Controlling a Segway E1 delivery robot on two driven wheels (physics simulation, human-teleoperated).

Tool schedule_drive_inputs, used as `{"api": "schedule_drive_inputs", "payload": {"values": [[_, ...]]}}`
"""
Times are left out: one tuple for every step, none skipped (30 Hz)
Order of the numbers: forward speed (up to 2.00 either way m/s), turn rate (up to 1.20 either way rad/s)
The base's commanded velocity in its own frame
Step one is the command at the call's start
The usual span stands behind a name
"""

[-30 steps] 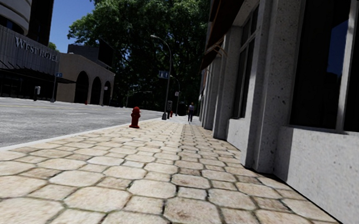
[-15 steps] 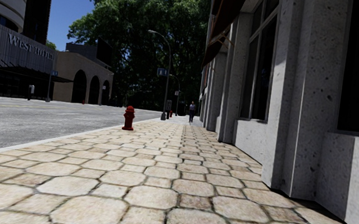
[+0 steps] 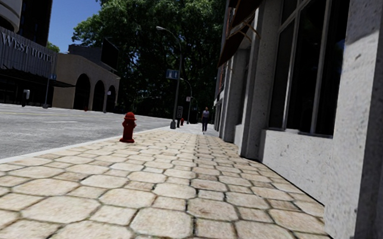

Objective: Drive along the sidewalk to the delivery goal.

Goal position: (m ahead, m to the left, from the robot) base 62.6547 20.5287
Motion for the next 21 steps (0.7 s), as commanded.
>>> {"api": "schedule_drive_inputs", "payload": {"values": [[1.99, 0.00], [1.99, 0.00], [1.99, 0.00], [1.99, 0.00], [1.99, 0.00], [1.99, 0.00], [1.99, 0.00], [1.99, 0.00], [1.99, 0.00], [1.99, 0.00], [1.99, 0.00], [1.99, 0.00], [1.99, 0.00], [1.99, 0.00], [1.99, 0.00], [1.99, 0.00], [1.99, 0.00], [1.99, 0.00], [1.99, 0.00], [1.99, 0.00], [1.99, 0.00]]}}
